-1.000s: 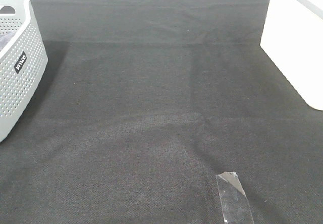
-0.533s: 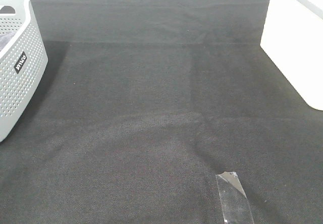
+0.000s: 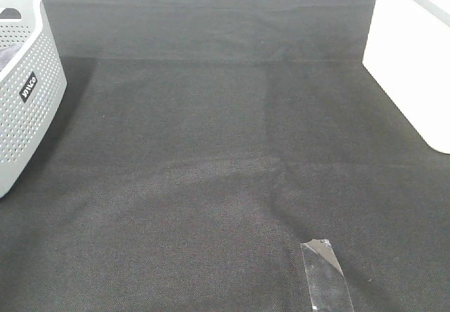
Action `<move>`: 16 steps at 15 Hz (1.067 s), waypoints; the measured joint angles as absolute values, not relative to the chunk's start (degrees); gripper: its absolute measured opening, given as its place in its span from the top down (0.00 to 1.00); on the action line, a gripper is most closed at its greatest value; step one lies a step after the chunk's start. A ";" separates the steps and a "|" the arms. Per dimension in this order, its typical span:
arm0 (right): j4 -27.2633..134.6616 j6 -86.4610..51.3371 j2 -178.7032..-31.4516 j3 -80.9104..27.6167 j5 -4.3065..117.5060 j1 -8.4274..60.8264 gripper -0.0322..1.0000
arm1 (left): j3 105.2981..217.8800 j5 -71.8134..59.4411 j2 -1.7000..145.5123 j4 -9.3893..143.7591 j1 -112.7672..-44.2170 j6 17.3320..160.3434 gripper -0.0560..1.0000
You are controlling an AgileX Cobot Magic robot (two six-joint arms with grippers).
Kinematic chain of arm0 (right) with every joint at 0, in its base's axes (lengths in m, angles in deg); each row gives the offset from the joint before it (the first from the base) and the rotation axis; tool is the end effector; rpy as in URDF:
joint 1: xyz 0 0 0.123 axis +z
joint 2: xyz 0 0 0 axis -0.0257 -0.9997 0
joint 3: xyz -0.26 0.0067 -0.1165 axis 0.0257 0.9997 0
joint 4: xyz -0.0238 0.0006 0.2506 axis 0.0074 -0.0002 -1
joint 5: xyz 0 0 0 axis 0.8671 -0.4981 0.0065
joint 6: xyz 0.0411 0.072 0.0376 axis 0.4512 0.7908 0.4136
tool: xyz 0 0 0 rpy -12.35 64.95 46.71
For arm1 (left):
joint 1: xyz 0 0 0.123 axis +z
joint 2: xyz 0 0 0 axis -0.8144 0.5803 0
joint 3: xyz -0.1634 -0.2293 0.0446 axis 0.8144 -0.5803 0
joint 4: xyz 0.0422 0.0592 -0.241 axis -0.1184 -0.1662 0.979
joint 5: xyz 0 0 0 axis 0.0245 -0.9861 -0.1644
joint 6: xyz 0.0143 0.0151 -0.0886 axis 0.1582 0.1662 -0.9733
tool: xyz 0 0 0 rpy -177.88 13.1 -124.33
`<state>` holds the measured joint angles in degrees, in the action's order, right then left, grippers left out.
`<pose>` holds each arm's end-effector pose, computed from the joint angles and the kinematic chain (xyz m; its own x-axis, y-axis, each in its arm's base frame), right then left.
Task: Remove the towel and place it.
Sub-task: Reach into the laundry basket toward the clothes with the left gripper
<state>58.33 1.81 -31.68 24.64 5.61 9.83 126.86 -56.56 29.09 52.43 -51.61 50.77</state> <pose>-0.0061 0.0036 0.2793 -0.4276 -0.0956 -0.8989 -0.2032 0.9791 -0.0075 0.0792 0.0056 0.3516 -0.5639 -0.0859 -0.8213 -0.0978 0.9945 -0.0369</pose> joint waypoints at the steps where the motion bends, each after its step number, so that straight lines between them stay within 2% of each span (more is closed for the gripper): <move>1: 58.33 1.81 -31.68 24.64 5.61 9.83 0.43 | 128.47 -56.22 31.84 52.43 -51.61 50.48 0.27; 10: 58.33 1.81 -31.68 24.64 5.61 9.83 0.43 | 145.83 -53.75 61.52 51.68 -51.61 50.42 0.27; 11: 58.33 1.81 -31.68 24.64 5.61 9.83 0.43 | 151.04 -54.90 68.97 51.62 -51.61 50.42 0.27; 12: 58.33 1.81 -31.68 24.64 5.61 9.83 0.43 | 151.04 -54.90 68.97 51.62 -51.61 50.42 0.27; 16: 58.33 1.81 -31.68 24.64 5.61 9.83 0.43 | 165.02 -61.95 83.17 51.62 -51.55 52.14 0.27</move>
<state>58.33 1.81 -31.68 24.64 5.61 9.83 165.02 -61.95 83.17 51.62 -51.55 52.14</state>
